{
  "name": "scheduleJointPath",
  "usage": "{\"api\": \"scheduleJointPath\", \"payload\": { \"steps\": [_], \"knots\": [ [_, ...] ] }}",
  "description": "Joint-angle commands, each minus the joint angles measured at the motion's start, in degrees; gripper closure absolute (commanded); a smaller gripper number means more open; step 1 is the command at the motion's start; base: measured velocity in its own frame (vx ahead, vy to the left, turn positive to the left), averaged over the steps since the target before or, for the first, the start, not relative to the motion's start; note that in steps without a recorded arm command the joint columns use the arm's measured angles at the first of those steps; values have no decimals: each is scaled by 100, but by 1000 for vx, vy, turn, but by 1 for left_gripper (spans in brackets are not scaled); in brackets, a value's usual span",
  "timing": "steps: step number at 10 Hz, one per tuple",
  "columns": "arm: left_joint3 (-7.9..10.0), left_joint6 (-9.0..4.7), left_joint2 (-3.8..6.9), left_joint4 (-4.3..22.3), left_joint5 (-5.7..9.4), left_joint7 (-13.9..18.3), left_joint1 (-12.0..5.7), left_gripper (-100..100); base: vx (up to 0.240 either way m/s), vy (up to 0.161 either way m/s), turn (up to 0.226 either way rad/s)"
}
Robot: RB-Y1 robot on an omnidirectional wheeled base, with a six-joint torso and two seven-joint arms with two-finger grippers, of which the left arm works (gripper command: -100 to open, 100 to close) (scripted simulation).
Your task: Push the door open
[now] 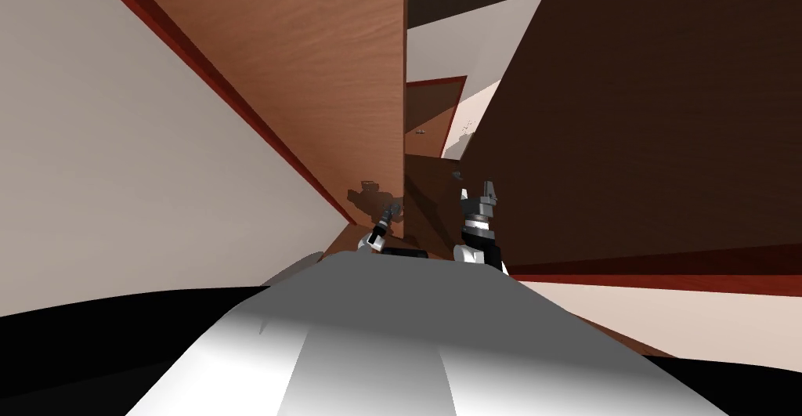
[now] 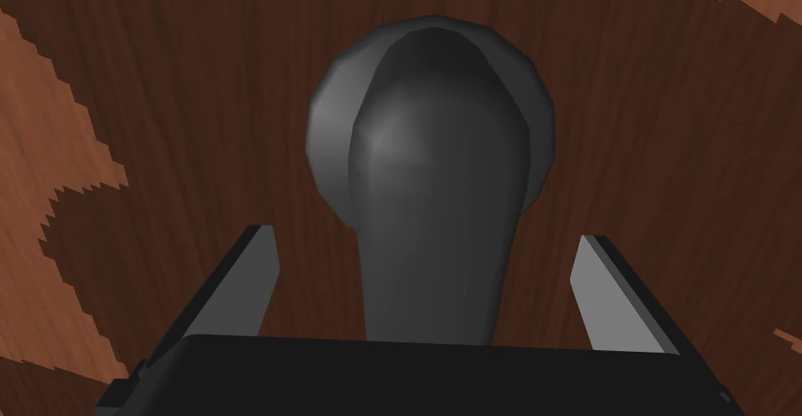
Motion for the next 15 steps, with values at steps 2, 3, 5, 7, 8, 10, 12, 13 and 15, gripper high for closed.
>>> {"api": "scheduleJointPath", "payload": {
  "steps": [2, 3, 5, 7, 8, 10, 12, 13, 15],
  "knots": [
    [-1, -1, 3, 2, 0, 2, 1, 100, -18, 6, 1],
    [-1, -1, 3, 2, 0, 2, 1, 100, -24, 9, -10],
    [-1, -1, 3, 2, 0, 2, 1, 100, -13, 3, 5],
    [69, 15, 40, 22, 31, -34, 9, 100, 34, -34, 14],
    [86, 15, 48, 24, 38, -43, 8, 100, 132, -73, 56],
    [161, 15, 75, 31, 71, -81, 5, 100, 154, -48, 24],
    [284, 15, 111, 43, 126, -144, -2, 100, 182, -73, 36],
    [358, 15, 126, 50, 159, -181, -5, 100, 202, -104, 108],
    [515, 16, 152, 65, 229, -261, -14, 100, 205, -138, 77]
  ]
}}
